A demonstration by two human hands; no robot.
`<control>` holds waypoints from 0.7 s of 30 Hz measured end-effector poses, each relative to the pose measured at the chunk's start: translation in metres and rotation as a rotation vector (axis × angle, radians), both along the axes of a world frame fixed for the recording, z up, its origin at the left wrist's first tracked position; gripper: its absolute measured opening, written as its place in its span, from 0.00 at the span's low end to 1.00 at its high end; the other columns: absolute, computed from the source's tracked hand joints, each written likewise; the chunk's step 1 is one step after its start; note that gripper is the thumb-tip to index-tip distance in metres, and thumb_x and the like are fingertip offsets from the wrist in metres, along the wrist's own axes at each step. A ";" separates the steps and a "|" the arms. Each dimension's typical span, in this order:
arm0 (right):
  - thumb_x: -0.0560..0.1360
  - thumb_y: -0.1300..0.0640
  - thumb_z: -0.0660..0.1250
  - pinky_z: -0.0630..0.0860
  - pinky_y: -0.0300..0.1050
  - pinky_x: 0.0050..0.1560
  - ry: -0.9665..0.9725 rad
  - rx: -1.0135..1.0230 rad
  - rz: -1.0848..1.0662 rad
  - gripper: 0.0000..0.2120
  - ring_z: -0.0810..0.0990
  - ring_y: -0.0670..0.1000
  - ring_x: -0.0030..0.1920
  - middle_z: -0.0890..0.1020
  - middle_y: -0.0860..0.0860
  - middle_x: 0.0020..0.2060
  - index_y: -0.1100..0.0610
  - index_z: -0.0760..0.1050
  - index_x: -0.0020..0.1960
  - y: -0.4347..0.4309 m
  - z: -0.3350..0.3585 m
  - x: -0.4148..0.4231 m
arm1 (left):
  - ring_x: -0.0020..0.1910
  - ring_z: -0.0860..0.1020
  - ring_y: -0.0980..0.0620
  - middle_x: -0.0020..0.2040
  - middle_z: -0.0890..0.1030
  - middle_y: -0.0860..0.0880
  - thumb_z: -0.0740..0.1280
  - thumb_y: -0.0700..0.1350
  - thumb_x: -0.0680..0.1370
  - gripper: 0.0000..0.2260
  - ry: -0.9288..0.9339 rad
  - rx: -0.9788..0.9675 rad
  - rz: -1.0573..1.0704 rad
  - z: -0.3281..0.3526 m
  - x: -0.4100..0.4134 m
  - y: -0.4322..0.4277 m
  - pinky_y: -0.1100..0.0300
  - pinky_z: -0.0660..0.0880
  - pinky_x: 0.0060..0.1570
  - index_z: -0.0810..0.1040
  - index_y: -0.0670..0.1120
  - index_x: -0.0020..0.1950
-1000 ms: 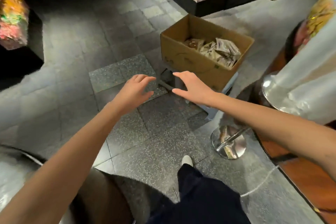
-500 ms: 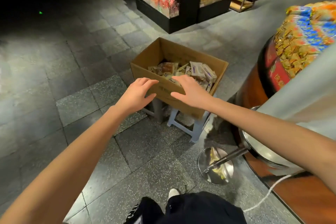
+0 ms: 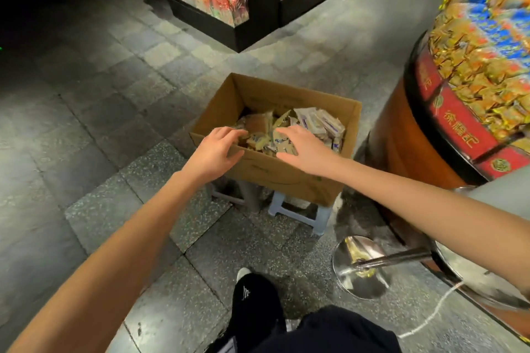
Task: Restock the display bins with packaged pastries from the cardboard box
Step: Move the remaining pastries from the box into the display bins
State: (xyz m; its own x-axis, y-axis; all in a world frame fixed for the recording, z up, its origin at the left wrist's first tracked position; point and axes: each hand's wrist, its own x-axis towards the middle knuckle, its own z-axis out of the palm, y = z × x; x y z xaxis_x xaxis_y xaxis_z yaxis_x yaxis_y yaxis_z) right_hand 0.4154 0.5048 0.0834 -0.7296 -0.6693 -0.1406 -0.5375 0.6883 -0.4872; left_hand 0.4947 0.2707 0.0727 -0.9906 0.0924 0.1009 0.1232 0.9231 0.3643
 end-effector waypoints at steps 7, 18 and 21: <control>0.81 0.47 0.61 0.65 0.51 0.70 -0.071 -0.014 -0.146 0.29 0.63 0.55 0.73 0.61 0.53 0.75 0.51 0.56 0.78 -0.056 -0.007 -0.047 | 0.71 0.64 0.46 0.70 0.71 0.47 0.64 0.46 0.82 0.21 -0.086 0.020 -0.043 0.003 -0.070 -0.073 0.51 0.63 0.69 0.68 0.48 0.74; 0.81 0.48 0.61 0.61 0.51 0.73 -0.143 0.023 -0.204 0.30 0.60 0.54 0.75 0.61 0.53 0.75 0.52 0.55 0.79 -0.109 -0.055 -0.102 | 0.71 0.65 0.48 0.70 0.70 0.49 0.64 0.47 0.81 0.21 -0.270 0.071 -0.107 -0.047 -0.144 -0.139 0.52 0.65 0.69 0.67 0.50 0.74; 0.81 0.48 0.61 0.62 0.51 0.72 -0.183 0.045 -0.216 0.30 0.61 0.54 0.74 0.61 0.53 0.75 0.52 0.55 0.79 -0.115 -0.070 -0.129 | 0.71 0.64 0.48 0.70 0.70 0.49 0.64 0.47 0.81 0.21 -0.301 0.091 -0.086 -0.062 -0.169 -0.148 0.53 0.64 0.69 0.67 0.50 0.74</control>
